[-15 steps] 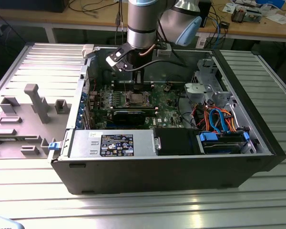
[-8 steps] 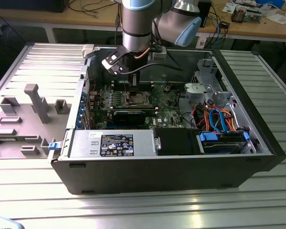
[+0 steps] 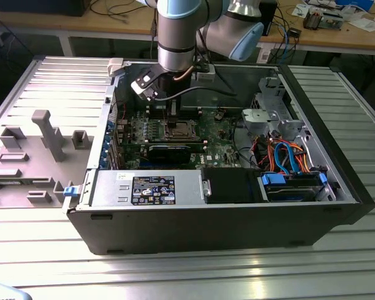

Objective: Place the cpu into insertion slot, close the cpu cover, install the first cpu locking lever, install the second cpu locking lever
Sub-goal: 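Close the cpu cover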

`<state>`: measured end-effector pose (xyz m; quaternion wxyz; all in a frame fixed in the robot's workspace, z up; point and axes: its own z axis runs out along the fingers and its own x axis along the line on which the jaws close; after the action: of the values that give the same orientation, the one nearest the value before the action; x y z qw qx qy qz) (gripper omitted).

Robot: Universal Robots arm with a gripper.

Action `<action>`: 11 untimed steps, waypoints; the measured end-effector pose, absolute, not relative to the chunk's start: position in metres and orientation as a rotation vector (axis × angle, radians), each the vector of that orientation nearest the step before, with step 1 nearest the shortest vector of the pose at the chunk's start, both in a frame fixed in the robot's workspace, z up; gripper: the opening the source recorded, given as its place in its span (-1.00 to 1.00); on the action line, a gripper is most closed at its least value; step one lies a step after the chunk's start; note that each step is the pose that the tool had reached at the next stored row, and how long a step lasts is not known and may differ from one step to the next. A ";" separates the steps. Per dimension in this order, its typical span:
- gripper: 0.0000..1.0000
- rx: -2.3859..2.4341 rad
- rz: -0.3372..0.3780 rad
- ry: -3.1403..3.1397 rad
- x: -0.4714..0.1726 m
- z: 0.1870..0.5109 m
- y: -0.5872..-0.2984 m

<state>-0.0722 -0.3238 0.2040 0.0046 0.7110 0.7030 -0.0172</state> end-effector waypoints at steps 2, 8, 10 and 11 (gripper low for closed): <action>-0.79 2.227 -0.053 2.202 -0.072 0.204 -0.324; -0.79 2.227 -0.052 2.202 -0.067 0.215 -0.324; -0.79 2.227 -0.053 2.202 -0.066 0.220 -0.324; -0.79 2.227 -0.053 2.202 -0.066 0.222 -0.324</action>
<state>-0.0658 -0.3236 0.2215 0.0045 0.7109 0.7030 -0.0168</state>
